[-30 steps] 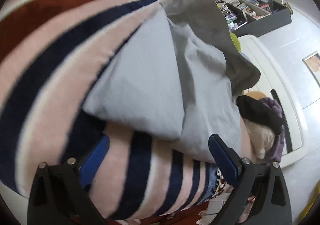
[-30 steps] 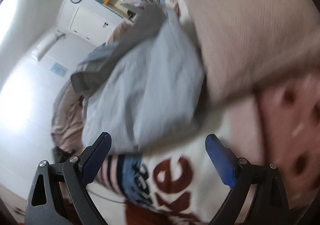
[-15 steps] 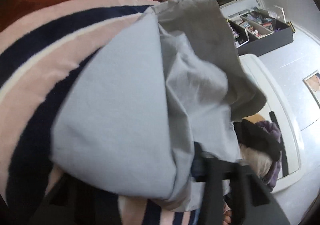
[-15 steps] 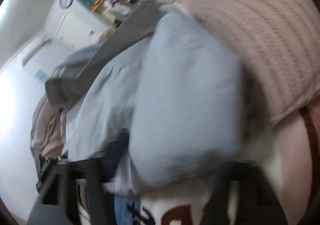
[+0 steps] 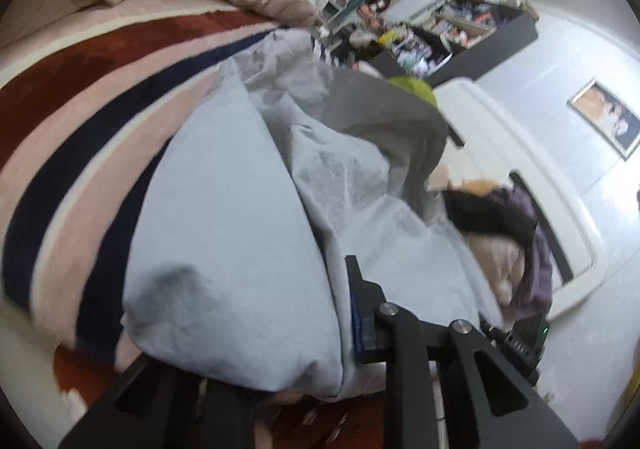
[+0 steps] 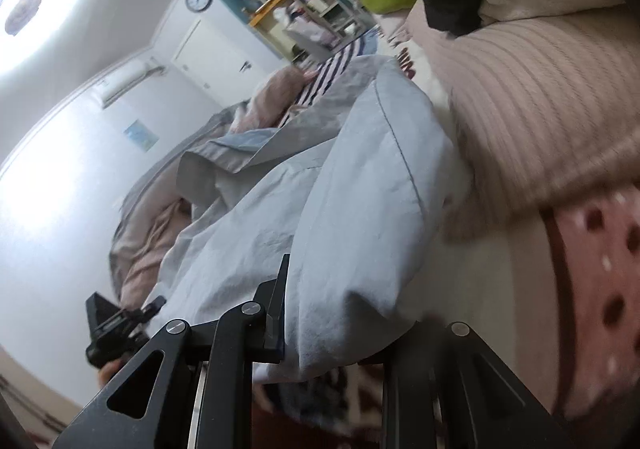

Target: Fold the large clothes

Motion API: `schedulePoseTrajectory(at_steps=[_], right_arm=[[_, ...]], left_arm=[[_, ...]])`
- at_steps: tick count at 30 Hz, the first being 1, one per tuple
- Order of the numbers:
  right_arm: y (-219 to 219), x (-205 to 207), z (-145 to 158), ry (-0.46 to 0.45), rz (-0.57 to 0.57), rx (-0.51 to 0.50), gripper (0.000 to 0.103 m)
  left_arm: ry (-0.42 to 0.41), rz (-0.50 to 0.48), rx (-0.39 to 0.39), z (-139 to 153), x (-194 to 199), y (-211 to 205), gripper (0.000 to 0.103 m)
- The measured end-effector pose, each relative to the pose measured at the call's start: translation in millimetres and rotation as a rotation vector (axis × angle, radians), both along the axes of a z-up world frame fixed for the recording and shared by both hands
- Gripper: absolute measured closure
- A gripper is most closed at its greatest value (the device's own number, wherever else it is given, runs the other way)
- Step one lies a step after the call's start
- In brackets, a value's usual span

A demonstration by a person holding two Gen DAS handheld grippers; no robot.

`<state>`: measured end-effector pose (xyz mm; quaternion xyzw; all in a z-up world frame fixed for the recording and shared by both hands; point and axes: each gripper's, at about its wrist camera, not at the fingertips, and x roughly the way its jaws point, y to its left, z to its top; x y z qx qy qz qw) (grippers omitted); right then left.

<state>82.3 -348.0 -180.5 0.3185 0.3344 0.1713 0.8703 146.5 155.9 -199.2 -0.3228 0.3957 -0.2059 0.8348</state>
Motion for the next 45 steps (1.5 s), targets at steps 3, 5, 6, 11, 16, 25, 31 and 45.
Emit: schedulePoseTrajectory(at_steps=[3, 5, 6, 11, 16, 25, 31, 45], right_arm=[[-0.6, -16.7, -12.6, 0.064, 0.015, -0.032, 0.083], [-4.6, -20.2, -23.5, 0.12, 0.015, -0.074, 0.076], [-7.9, -23.3, -25.9, 0.135, 0.014, -0.092, 0.074], [-46.5, -50.9, 0.0, 0.132, -0.114, -0.225, 0.048], [-73.5, -59.2, 43.2, -0.003, -0.157, -0.253, 0.048], [-7.6, 47.0, 80.6, -0.136, 0.157, -0.231, 0.077], [53.4, 132.5, 58.6, -0.014, 0.311, -0.262, 0.077], [37.2, 294.4, -31.0, 0.264, 0.081, -0.428, 0.073]], left_arm=[[0.087, 0.024, 0.084, -11.6, -23.5, 7.3, 0.068], [0.097, 0.04, 0.117, -10.3, -33.2, 13.6, 0.051], [0.098, 0.052, 0.129, -8.2, -38.6, 20.0, 0.047], [0.073, 0.168, 0.248, 17.7, -66.9, 62.1, 0.037], [-0.116, 0.141, 0.281, 76.4, -48.4, 78.2, 0.037], [-0.261, -0.257, 0.3, 123.8, 67.2, -35.0, 0.039], [-0.109, -0.341, 0.394, 82.3, 146.0, -94.5, 0.051], [0.155, -0.101, 0.555, -18.4, 305.6, -79.4, 0.033]])
